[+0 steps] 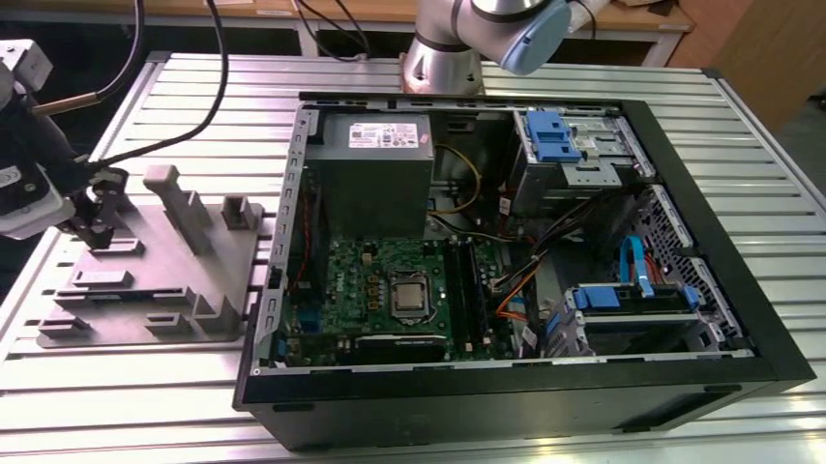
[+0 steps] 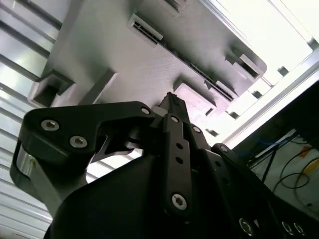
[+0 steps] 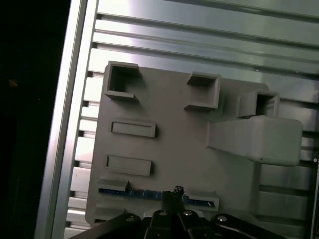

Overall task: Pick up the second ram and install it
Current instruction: 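Pick up the second ram and move it above second insertion slot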

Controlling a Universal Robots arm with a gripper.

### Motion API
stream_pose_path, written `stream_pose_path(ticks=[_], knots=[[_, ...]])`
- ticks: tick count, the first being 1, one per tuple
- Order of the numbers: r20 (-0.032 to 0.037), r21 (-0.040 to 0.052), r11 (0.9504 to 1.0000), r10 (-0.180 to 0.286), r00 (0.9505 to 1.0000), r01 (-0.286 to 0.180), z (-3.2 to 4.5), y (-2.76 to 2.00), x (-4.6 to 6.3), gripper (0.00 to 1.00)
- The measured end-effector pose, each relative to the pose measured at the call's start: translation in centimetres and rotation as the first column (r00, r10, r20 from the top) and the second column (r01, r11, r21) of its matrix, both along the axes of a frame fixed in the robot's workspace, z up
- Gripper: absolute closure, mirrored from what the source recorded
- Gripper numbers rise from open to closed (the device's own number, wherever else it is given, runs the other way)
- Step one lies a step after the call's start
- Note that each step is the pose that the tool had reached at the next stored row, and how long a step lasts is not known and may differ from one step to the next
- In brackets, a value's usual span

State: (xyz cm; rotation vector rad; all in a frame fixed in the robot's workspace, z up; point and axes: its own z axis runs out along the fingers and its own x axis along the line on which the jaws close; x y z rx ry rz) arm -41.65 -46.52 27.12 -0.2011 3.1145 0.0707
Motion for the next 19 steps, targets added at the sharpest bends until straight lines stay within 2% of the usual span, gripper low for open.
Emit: stream_pose_path(ticks=[2, 5, 9, 14, 19], knots=[[0.0, 0.0, 0.9994, 0.036, 0.9994, -0.036, -0.08, 0.0, 0.0, 0.9], [0.0, 0.0, 0.9959, 0.09, 0.9959, -0.09, -0.19, 0.0, 0.0, 0.9], [0.0, 0.0, 0.9866, 0.163, 0.9866, -0.163, -0.35, 0.0, 0.0, 0.9], [0.0, 0.0, 0.9679, 0.251, 0.9679, -0.251, -0.55, 0.0, 0.0, 0.9], [-0.0001, 0.0, 0.9411, 0.338, 0.9411, -0.338, -0.75, 0.0, 0.0, 0.9]])
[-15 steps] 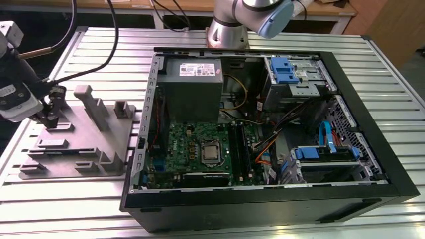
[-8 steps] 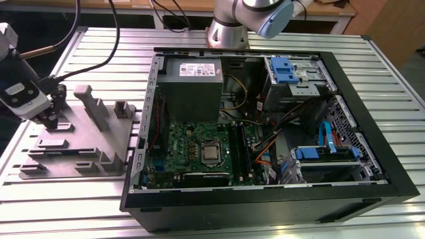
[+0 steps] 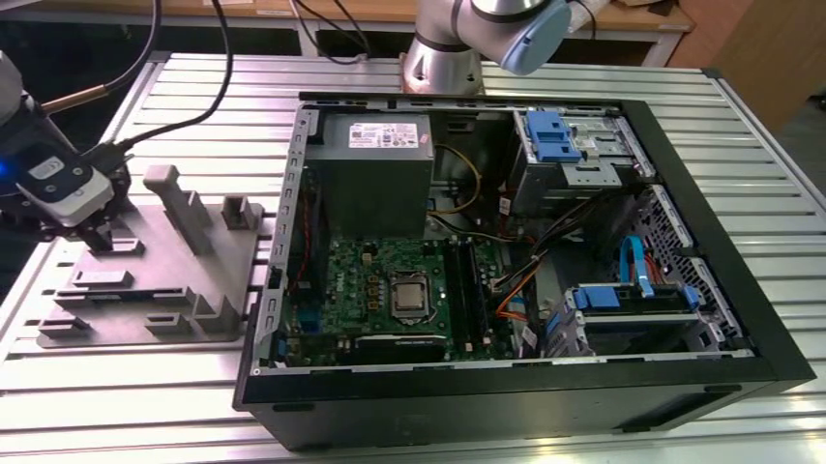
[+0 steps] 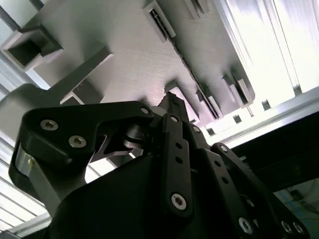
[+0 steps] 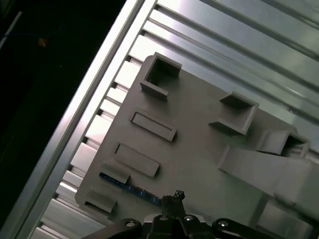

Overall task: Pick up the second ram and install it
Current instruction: 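Pick up the second ram and move it above second insertion slot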

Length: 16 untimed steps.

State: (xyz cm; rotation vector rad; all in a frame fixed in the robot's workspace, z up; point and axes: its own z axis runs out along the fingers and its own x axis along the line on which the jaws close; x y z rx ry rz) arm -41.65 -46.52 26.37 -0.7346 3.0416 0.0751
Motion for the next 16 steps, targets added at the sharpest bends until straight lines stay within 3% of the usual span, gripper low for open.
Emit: stream_pose_path(ticks=[4, 8, 12, 16], knots=[[0.0001, 0.0, 0.9973, 0.073, 0.9973, -0.073, -0.16, 0.0, 0.0, 0.9], [0.0001, 0.0001, 0.9894, 0.145, 0.9894, -0.145, -0.32, 0.0, 0.0, 0.9], [0.0001, 0.0, 0.9761, 0.217, 0.9761, -0.217, -0.47, 0.0, 0.0, 0.9], [0.0, 0.0, 0.958, 0.287, 0.958, -0.287, -0.62, 0.0, 0.0, 0.9]])
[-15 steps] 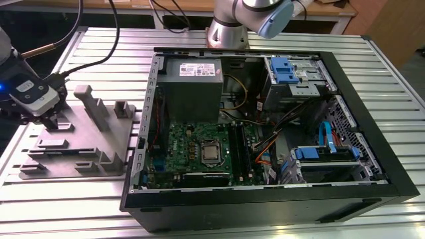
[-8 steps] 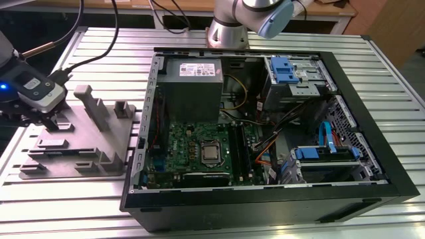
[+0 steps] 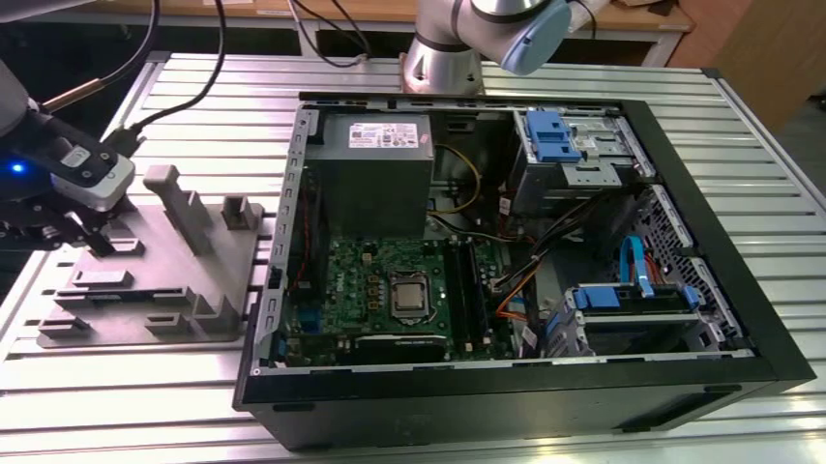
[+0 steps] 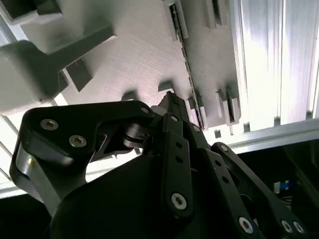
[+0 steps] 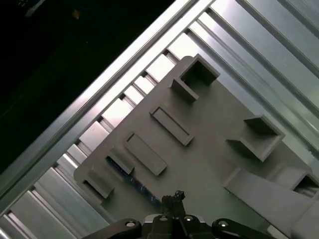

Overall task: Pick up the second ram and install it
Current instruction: 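Pick up the second ram and move it above second insertion slot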

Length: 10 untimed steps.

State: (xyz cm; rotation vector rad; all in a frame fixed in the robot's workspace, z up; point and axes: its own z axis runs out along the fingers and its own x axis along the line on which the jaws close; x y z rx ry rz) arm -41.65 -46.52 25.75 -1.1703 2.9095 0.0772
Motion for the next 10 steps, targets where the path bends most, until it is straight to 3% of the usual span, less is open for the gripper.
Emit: stream_pose_path(ticks=[5, 10], knots=[[0.0, 0.0, 0.9958, 0.092, 0.9958, -0.092, -0.19, 0.0, 0.0, 0.9], [0.0, 0.0, 0.9836, 0.181, 0.9836, -0.181, -0.38, 0.0, 0.0, 0.9]])
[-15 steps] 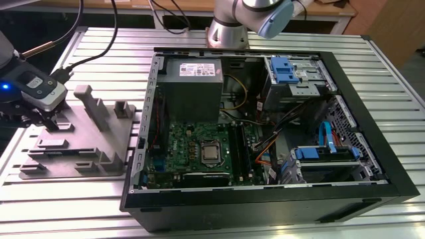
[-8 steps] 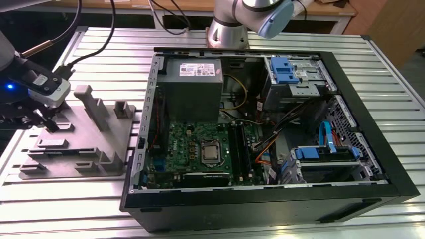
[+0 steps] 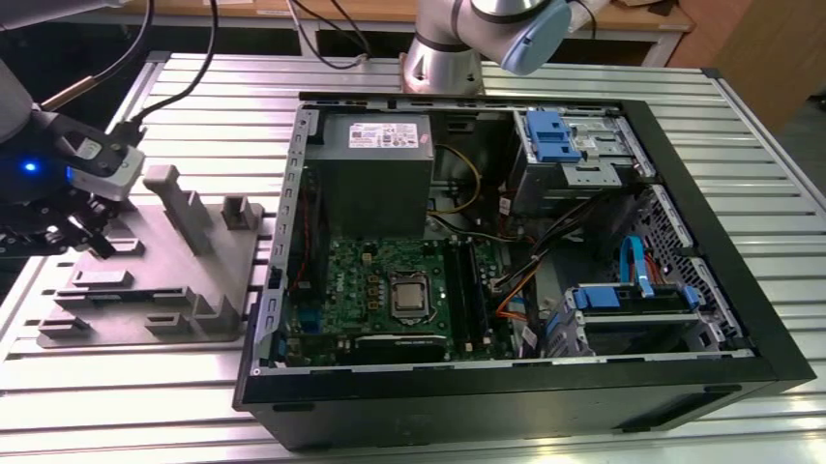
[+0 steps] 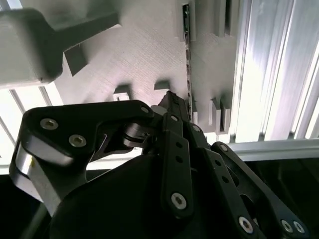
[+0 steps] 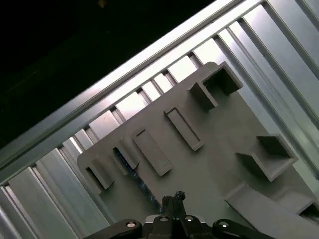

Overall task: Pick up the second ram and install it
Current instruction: 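Pick up the second ram and move it above second insertion slot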

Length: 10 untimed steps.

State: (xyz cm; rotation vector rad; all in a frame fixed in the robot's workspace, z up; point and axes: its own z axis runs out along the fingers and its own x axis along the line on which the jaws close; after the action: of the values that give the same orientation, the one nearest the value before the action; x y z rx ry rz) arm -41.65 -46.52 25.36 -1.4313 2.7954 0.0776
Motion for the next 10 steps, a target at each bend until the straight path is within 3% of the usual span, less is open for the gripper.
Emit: stream_pose_path(ticks=[5, 10], knots=[[0.0, 0.0, 0.9958, 0.091, 0.9958, -0.091, -0.2, 0.0, 0.0, 0.9], [0.0001, 0.0, 0.9833, 0.182, 0.9833, -0.182, -0.39, 0.0, 0.0, 0.9]])
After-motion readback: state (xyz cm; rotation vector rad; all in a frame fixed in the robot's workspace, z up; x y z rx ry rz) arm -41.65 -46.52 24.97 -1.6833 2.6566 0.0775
